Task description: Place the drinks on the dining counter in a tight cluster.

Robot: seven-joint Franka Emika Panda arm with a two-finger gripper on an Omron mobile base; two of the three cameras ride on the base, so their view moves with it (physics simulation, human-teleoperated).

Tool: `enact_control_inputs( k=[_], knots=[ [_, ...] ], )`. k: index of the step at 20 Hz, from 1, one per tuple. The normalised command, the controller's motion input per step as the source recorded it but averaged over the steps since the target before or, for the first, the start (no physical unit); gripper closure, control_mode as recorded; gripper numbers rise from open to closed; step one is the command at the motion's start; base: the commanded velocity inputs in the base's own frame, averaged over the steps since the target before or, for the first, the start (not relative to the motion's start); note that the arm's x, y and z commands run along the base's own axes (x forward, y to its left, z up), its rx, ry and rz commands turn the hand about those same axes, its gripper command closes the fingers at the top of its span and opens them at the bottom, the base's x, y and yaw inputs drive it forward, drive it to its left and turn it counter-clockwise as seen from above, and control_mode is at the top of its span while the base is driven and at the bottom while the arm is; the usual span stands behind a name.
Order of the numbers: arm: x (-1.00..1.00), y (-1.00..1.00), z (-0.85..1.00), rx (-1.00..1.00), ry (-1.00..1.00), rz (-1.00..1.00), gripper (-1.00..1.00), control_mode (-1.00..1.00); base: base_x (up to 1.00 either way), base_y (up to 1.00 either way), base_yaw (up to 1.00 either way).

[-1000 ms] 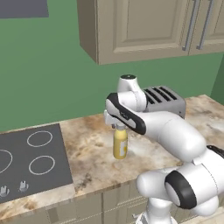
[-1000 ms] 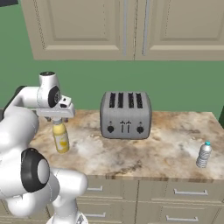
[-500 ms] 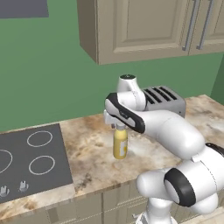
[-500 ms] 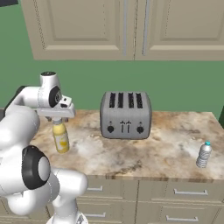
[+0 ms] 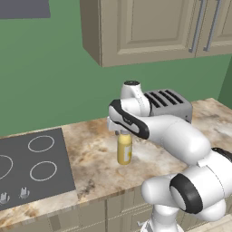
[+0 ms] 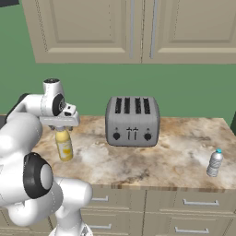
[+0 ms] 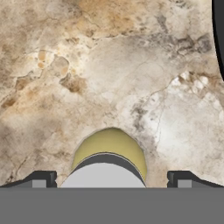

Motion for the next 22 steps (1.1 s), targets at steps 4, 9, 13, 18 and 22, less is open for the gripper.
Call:
enact_control_inputs(
  k=[4, 9, 13, 18, 22],
  knots=[
    [0.00, 0.00, -0.05, 0.00, 0.00, 0.00, -1.00, -1.00, 0.00, 0.00, 0.00],
    [0.00, 0.00, 0.00, 0.00, 0.00, 0.00, -1.00, -1.00, 0.00, 0.00, 0.00],
    [0.00, 0.00, 0.00, 0.00, 0.00, 0.00, -1.00, -1.00, 0.00, 0.00, 0.00],
    [0.00, 0.00, 0.00, 0.00, 0.00, 0.00, 1.00, -1.00, 0.00, 0.00, 0.00],
    [-0.02, 0.00, 0.00, 0.00, 0.00, -0.02, 1.00, -1.00, 0.00, 0.00, 0.00]
  ],
)
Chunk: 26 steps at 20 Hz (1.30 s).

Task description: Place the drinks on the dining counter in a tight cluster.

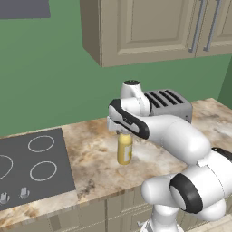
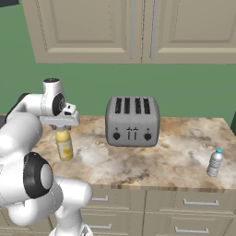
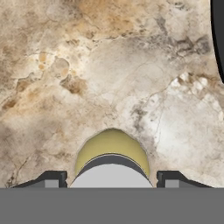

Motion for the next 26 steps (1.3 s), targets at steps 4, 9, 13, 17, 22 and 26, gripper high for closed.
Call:
enact_control_inputs(
  k=[4, 9, 13, 17, 22, 26],
  knots=[
    [-0.37, -0.42, 0.32, 0.02, -0.05, -0.04, 1.00, -1.00, 0.00, 0.00, 0.00],
    [-0.55, -0.38, 0.56, 0.05, -0.07, 0.00, 1.00, -1.00, 0.00, 0.00, 0.00],
    [-0.52, -0.28, 0.75, 0.02, -0.01, 0.00, 1.00, -1.00, 0.00, 0.00, 0.00],
    [-0.55, -0.24, 0.92, 0.00, 0.00, 0.00, 1.00, -1.00, 0.00, 0.00, 0.00],
    [-0.53, -0.17, 0.85, 0.00, -0.01, 0.00, 1.00, -1.00, 0.00, 0.00, 0.00],
    [-0.14, -0.06, 0.08, 0.00, 0.00, 0.00, 1.00, -1.00, 0.00, 0.00, 0.00]
  ],
)
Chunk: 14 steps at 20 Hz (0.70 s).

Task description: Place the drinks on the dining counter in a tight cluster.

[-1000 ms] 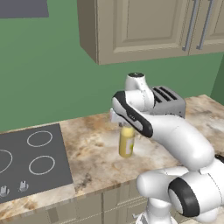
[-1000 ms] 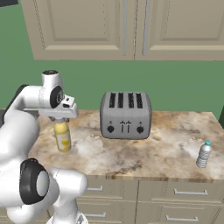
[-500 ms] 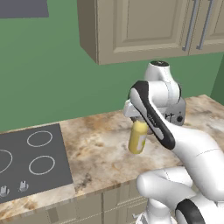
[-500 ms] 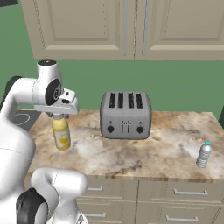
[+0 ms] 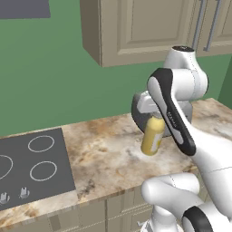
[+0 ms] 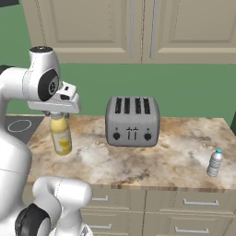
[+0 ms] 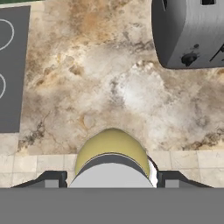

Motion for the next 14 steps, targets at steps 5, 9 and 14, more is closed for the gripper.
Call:
enact_control_inputs(
  k=[5, 9, 14],
  knots=[
    [0.00, 0.00, 0.00, 0.00, 0.00, 0.00, 1.00, -1.00, 0.00, 0.00, 0.00],
    [-0.01, 0.00, 0.00, 0.00, 0.00, 0.00, 1.00, -1.00, 0.00, 0.00, 0.00],
    [0.00, 0.00, 0.00, 0.00, 0.00, 0.00, 1.00, 1.00, -0.80, -0.16, -0.11]
  ],
)
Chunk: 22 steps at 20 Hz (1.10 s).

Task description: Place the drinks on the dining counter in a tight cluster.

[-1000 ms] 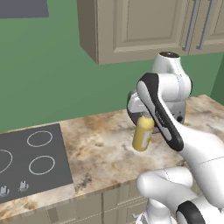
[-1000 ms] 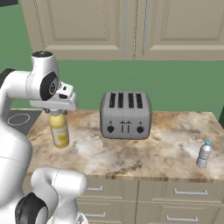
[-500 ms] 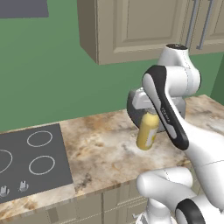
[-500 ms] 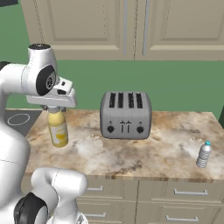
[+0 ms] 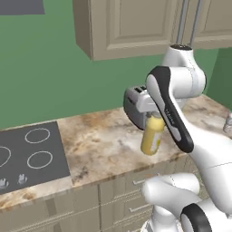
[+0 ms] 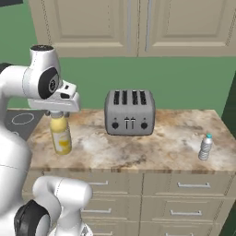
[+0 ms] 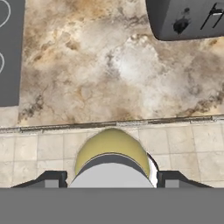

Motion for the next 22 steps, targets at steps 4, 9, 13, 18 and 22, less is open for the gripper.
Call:
enact_control_inputs(
  k=[4, 9, 13, 18, 22],
  knots=[
    [0.00, 0.00, 0.00, 0.00, 0.00, 0.00, 1.00, 1.00, -0.63, -0.20, -0.41],
    [0.00, 0.00, 0.00, 0.00, 0.00, 0.00, 1.00, 1.00, 0.02, -0.03, -0.92],
    [0.00, 0.00, 0.00, 0.00, 0.00, 0.00, 1.00, 1.00, 0.02, 0.00, -0.95],
    [0.00, 0.00, 0.00, 0.00, 0.00, 0.00, 1.00, 1.00, 0.01, 0.00, -0.92],
    [0.00, 0.00, 0.00, 0.00, 0.00, 0.00, 1.00, 1.00, 0.09, 0.00, -0.88]
  ],
)
